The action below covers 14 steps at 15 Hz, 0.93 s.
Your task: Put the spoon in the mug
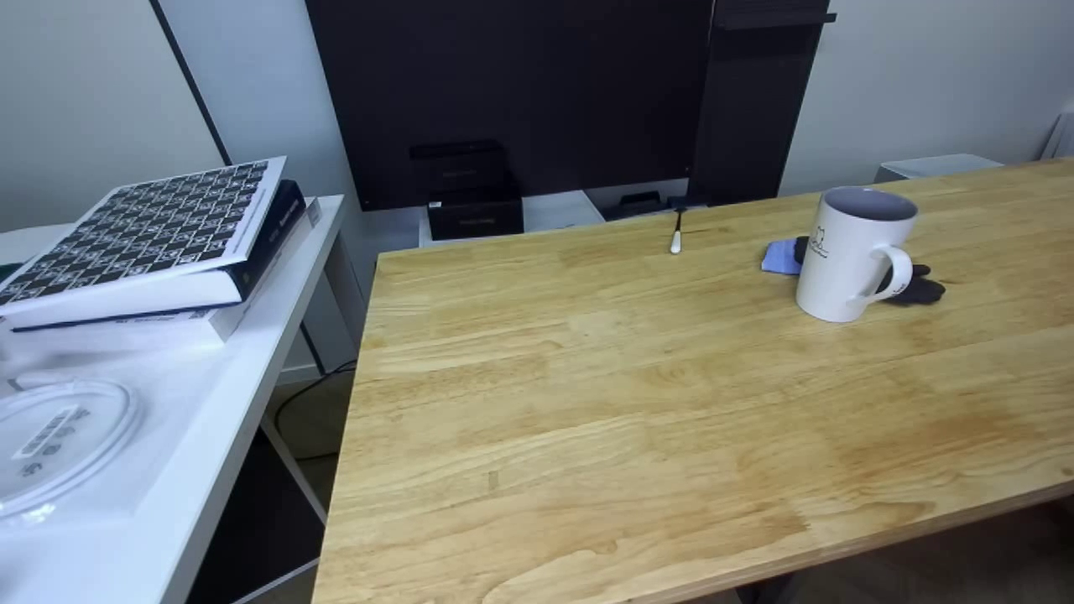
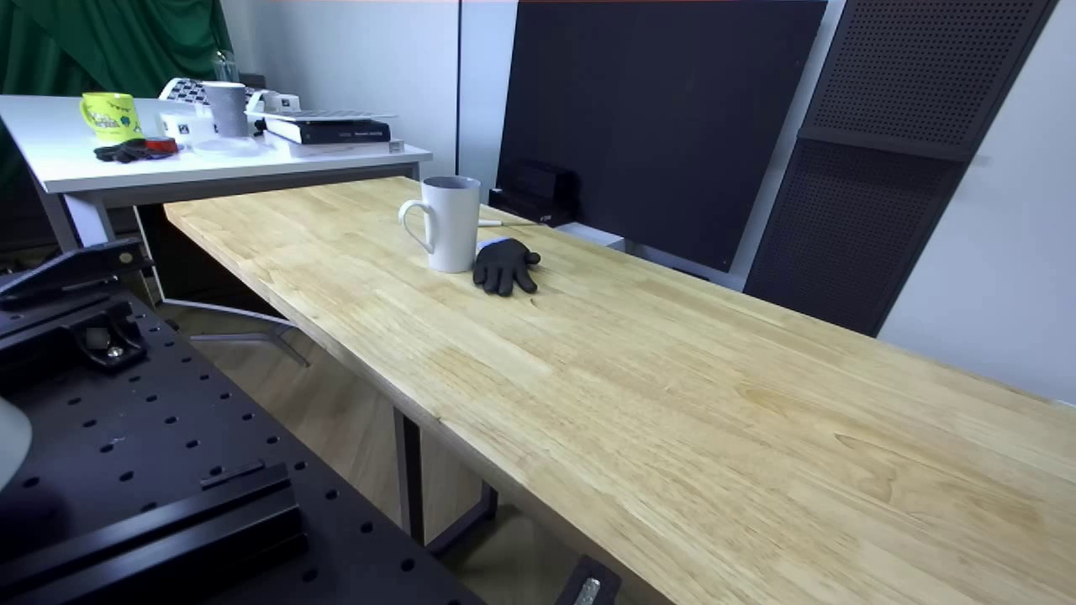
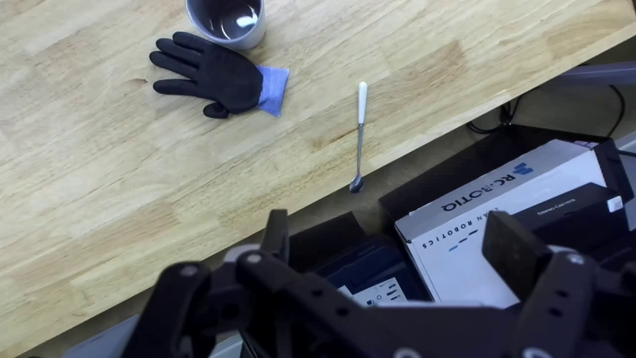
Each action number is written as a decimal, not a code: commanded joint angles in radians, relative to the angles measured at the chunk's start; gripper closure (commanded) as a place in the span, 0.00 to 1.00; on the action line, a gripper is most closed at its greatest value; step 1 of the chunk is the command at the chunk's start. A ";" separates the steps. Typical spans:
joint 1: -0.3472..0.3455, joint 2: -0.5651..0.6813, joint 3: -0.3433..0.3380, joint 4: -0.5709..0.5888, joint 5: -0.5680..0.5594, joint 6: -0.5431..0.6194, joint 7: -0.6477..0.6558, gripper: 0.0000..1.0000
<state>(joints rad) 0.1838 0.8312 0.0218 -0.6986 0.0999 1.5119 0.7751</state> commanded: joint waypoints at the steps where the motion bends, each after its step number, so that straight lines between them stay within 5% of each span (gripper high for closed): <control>1: 0.015 0.049 0.001 -0.006 -0.007 0.015 -0.005 0.00; 14: 0.050 0.139 0.033 -0.121 0.084 0.241 0.022 0.00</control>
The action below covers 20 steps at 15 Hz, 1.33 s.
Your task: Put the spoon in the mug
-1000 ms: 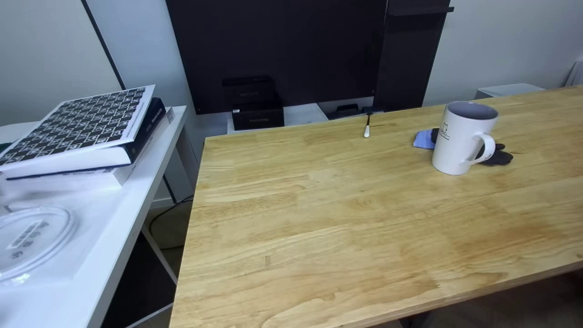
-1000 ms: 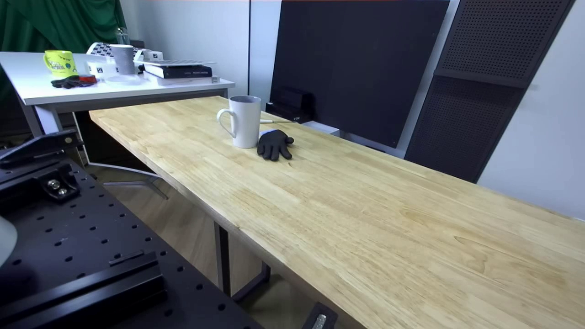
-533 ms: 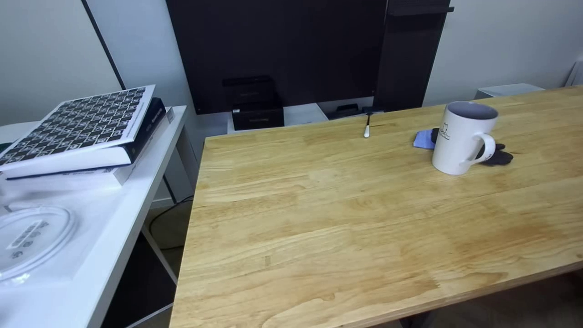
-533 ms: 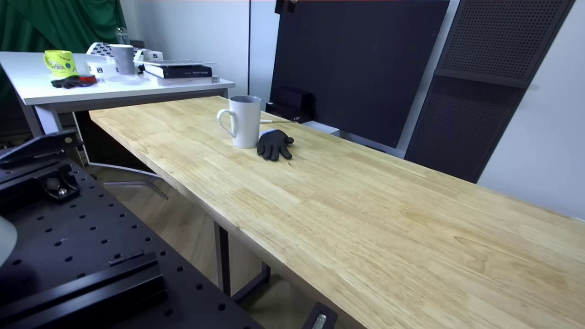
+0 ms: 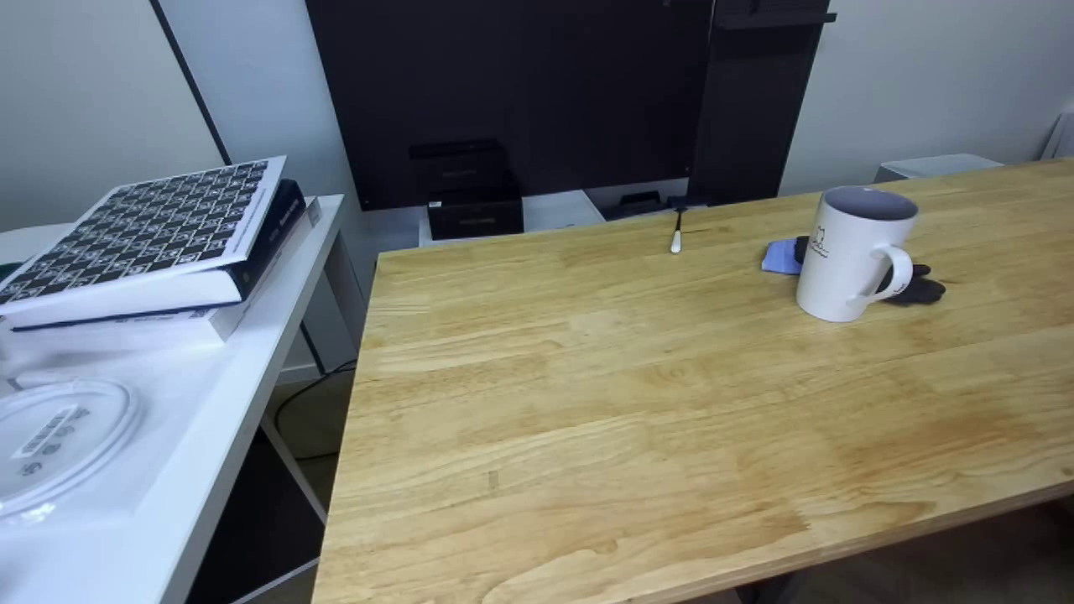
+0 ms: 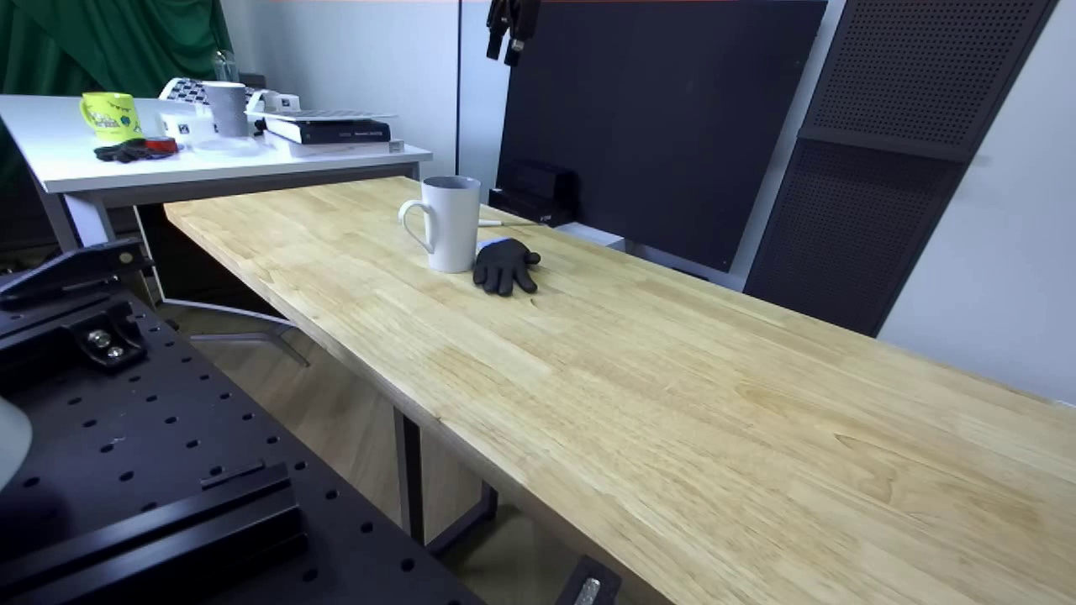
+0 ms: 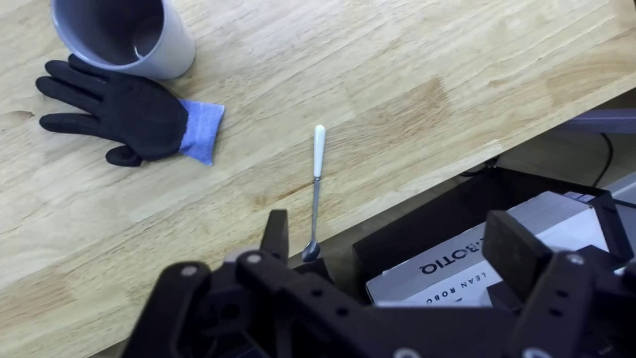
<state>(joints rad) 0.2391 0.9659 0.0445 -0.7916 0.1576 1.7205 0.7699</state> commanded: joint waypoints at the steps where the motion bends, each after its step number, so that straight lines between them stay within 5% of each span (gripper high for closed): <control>1: -0.002 0.006 0.005 -0.040 0.028 0.040 0.035 0.00; 10: 0.022 0.016 -0.036 -0.155 -0.002 0.108 0.055 0.00; 20: 0.026 0.033 -0.040 -0.141 -0.008 0.104 0.046 0.00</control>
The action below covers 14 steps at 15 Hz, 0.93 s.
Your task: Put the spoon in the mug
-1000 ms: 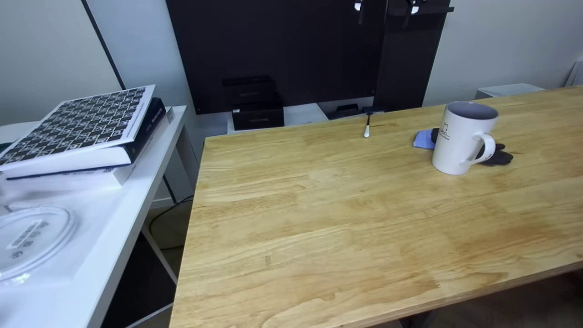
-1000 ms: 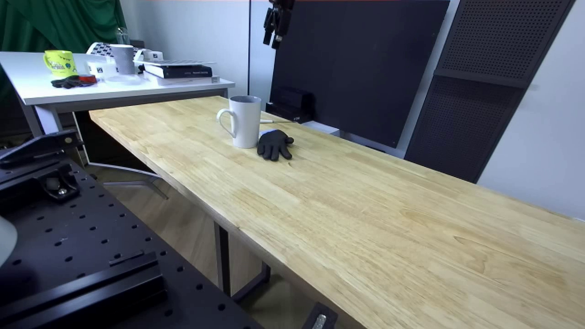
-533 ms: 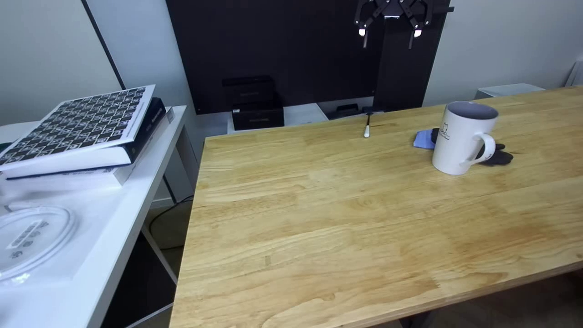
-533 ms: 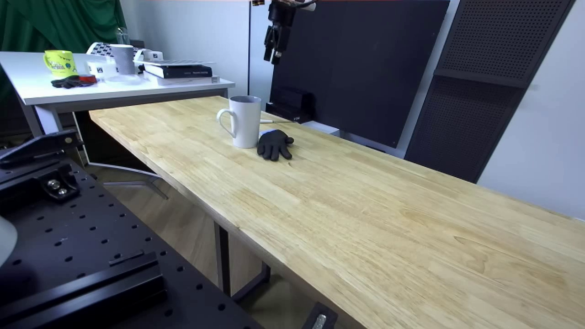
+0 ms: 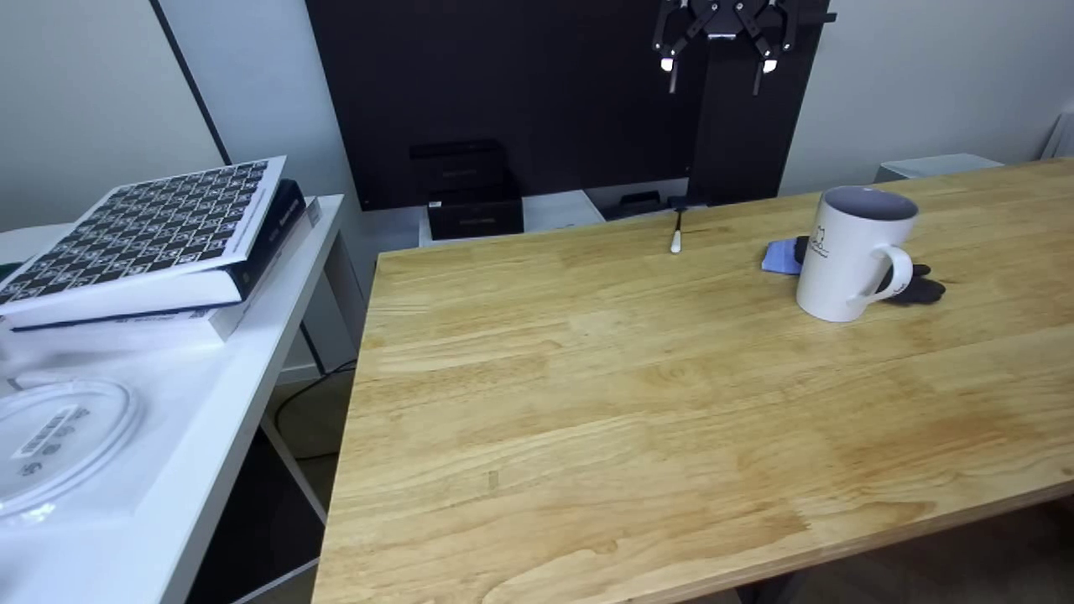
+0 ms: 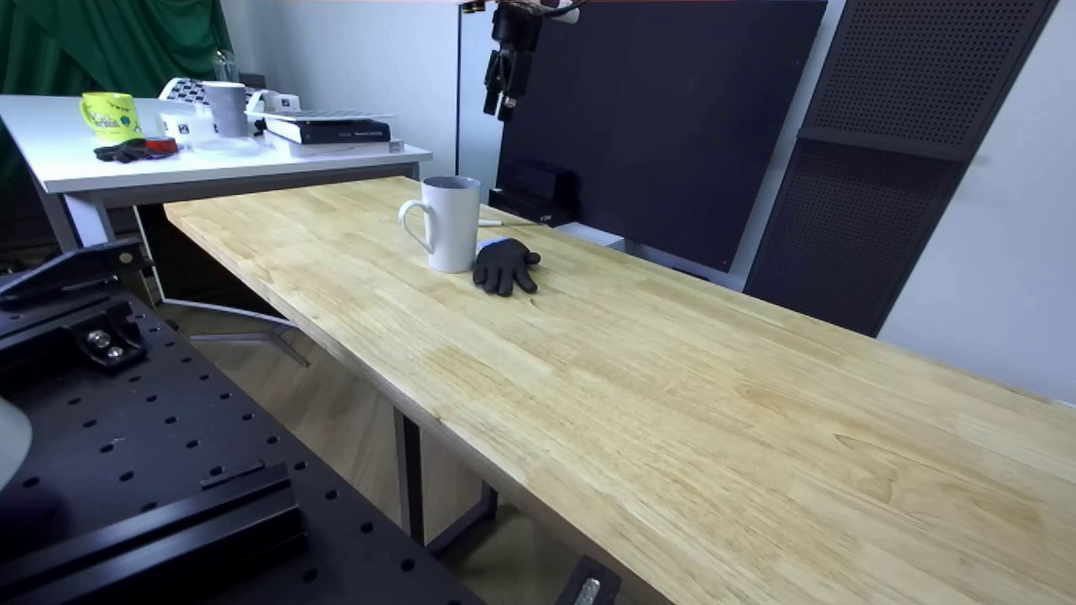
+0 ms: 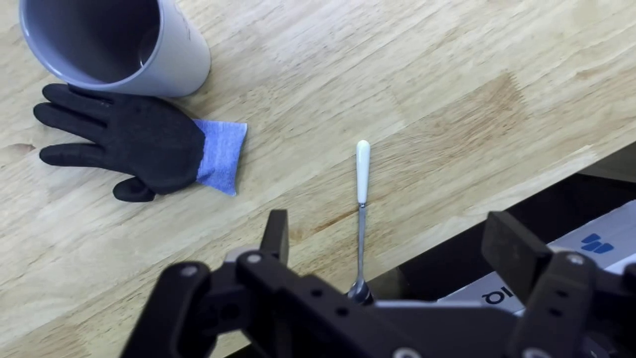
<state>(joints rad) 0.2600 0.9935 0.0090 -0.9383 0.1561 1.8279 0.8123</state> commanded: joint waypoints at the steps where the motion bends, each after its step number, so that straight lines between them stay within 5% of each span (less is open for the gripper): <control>1: 0.008 0.012 -0.006 0.010 -0.008 -0.002 0.011 0.00; 14: 0.037 0.113 -0.017 0.046 -0.043 0.062 0.096 0.00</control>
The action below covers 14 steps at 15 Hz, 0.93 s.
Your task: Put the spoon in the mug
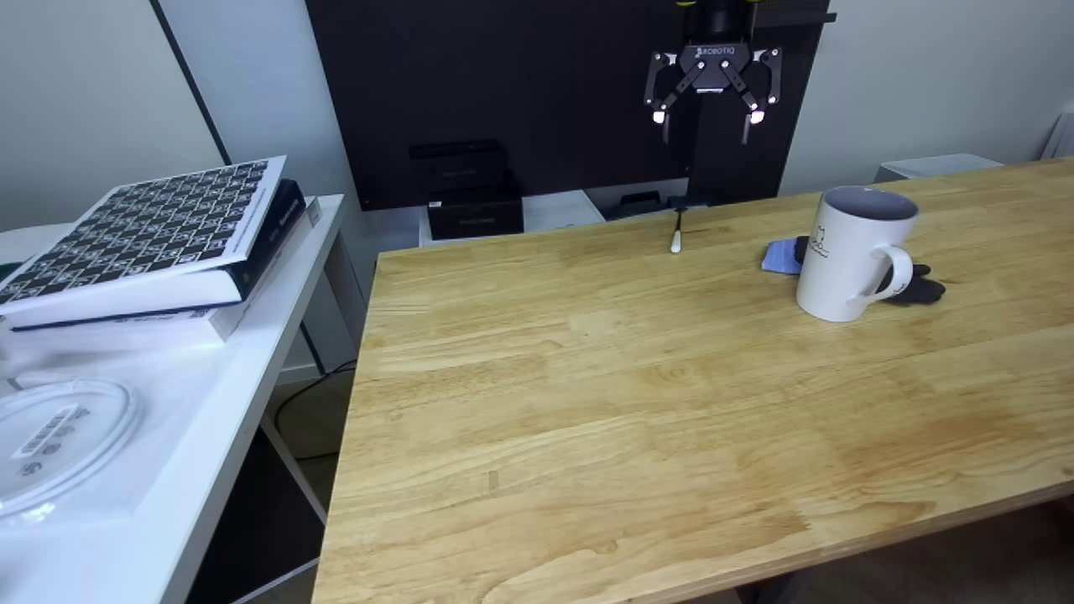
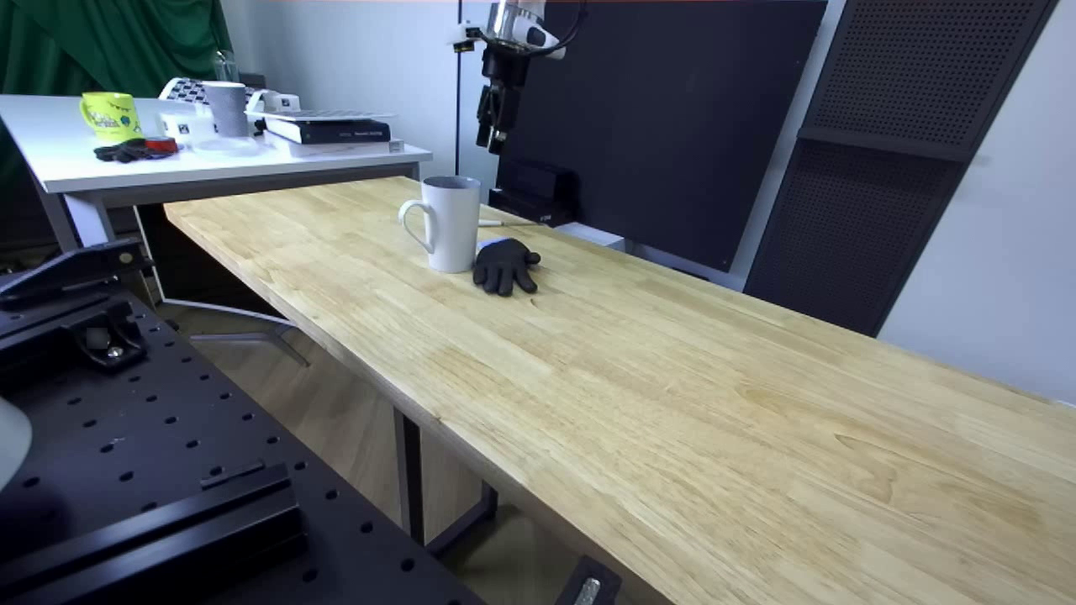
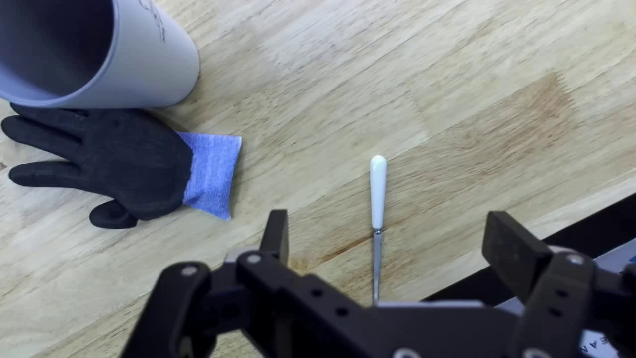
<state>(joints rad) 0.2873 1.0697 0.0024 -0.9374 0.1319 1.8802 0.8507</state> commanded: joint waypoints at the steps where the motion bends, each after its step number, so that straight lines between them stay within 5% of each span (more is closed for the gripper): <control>1: 0.009 0.046 -0.009 0.049 -0.018 0.017 0.064 0.00; 14: 0.044 0.162 -0.018 0.109 -0.056 0.140 0.092 0.00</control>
<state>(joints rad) 0.3179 1.1808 -0.0013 -0.9045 0.0954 2.0253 0.8912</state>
